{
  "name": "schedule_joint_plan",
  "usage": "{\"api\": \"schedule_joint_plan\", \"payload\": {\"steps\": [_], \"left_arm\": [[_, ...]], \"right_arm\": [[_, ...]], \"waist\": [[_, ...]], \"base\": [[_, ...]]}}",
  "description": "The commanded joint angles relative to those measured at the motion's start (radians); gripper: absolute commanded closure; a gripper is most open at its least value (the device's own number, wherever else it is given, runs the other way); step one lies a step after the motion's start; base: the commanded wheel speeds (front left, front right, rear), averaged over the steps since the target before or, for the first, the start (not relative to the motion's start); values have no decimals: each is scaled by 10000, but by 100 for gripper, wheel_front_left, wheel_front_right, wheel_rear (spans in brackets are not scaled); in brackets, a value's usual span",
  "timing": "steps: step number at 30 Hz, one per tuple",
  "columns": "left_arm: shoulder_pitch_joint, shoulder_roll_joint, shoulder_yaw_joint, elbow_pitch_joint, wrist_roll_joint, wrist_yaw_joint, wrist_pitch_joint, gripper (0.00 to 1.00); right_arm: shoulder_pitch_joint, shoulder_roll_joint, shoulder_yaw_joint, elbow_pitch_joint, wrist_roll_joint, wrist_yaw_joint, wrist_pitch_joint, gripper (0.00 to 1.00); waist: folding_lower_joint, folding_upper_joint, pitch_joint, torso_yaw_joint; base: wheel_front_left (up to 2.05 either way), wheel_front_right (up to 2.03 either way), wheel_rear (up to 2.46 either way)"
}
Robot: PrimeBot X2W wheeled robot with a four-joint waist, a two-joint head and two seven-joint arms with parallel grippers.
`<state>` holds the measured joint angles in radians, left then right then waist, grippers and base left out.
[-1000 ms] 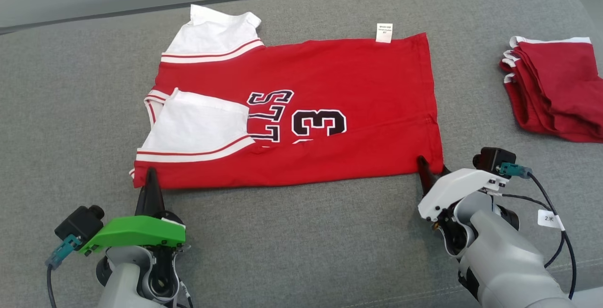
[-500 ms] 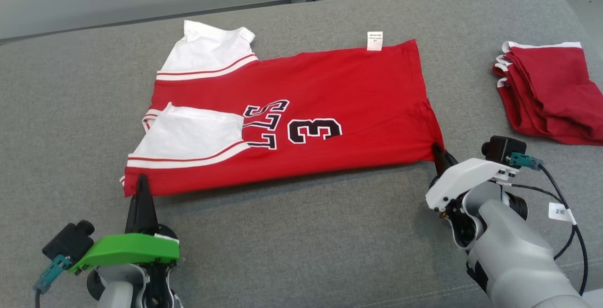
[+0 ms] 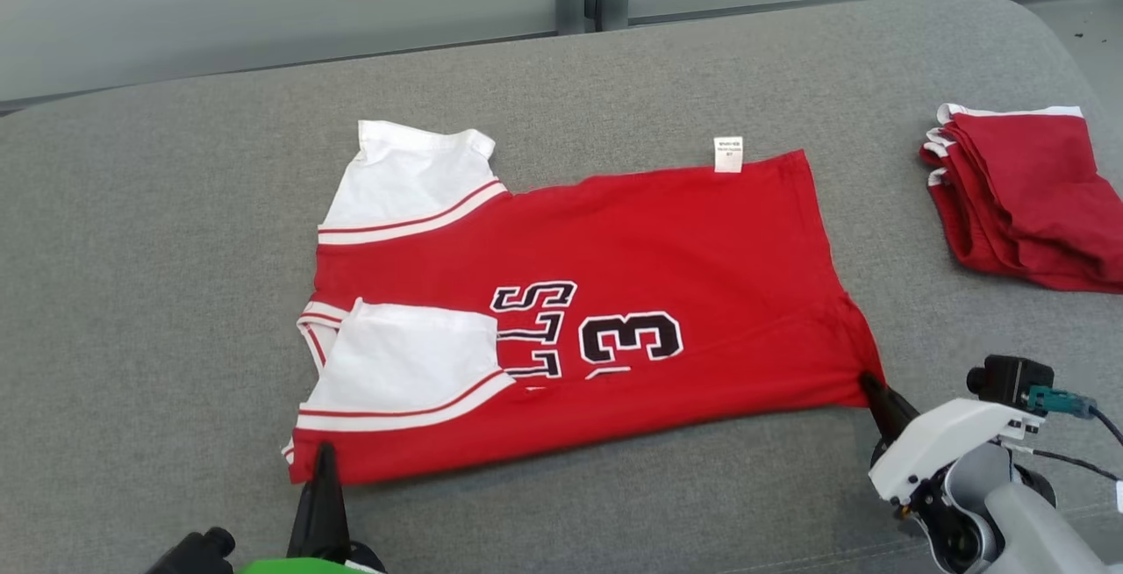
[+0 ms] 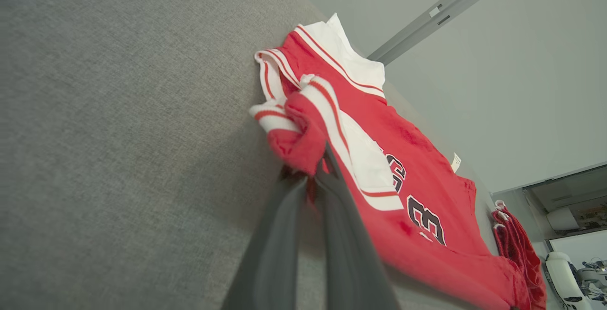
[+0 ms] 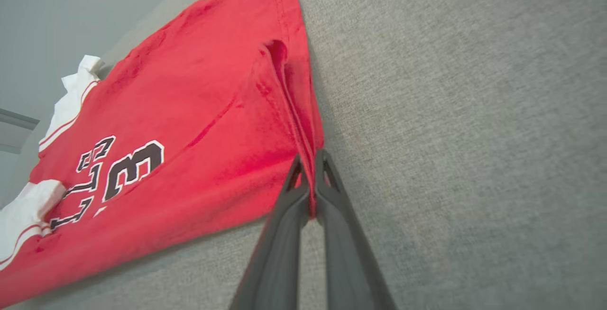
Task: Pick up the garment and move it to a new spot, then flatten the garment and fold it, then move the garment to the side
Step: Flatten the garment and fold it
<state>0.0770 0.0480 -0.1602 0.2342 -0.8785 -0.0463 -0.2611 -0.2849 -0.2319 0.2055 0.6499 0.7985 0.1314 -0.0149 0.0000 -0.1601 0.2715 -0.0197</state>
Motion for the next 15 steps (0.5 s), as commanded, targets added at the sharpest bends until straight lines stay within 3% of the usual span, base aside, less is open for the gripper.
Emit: {"api": "schedule_joint_plan", "payload": {"steps": [1,9,11,12,13,14,15], "left_arm": [[282,50,-114,-45,54,176,-47,100],[484,50,-514,423,-177,604,-47,100],[390,48,-559,625,-229,676,-44,100],[342,48,-582,740,-231,711,-42,95],[309,46,-609,829,-233,715,-38,82],[280,46,-640,920,-266,706,-36,54],[239,48,-637,976,-286,691,-38,23]], "right_arm": [[441,9,-235,-314,-119,-14,152,100],[1096,491,-1115,-810,-1205,-14,387,100],[1204,656,-1309,-898,-1455,-14,463,88],[1269,755,-1386,-938,-1572,-14,490,69],[1333,847,-1461,-992,-1680,-14,564,58],[1399,905,-1522,-1069,-1770,-13,602,0],[1460,957,-1603,-1140,-1829,-14,670,0]], "waist": [[0,2,-87,-19],[0,2,-266,-143],[0,2,-296,-173],[0,2,-309,-190],[0,2,-319,-205],[0,2,-326,-223],[0,2,-327,-243]], "base": [[0,0,0],[0,0,0],[0,0,0],[0,0,0],[0,0,0],[0,0,0],[0,0,0]]}}
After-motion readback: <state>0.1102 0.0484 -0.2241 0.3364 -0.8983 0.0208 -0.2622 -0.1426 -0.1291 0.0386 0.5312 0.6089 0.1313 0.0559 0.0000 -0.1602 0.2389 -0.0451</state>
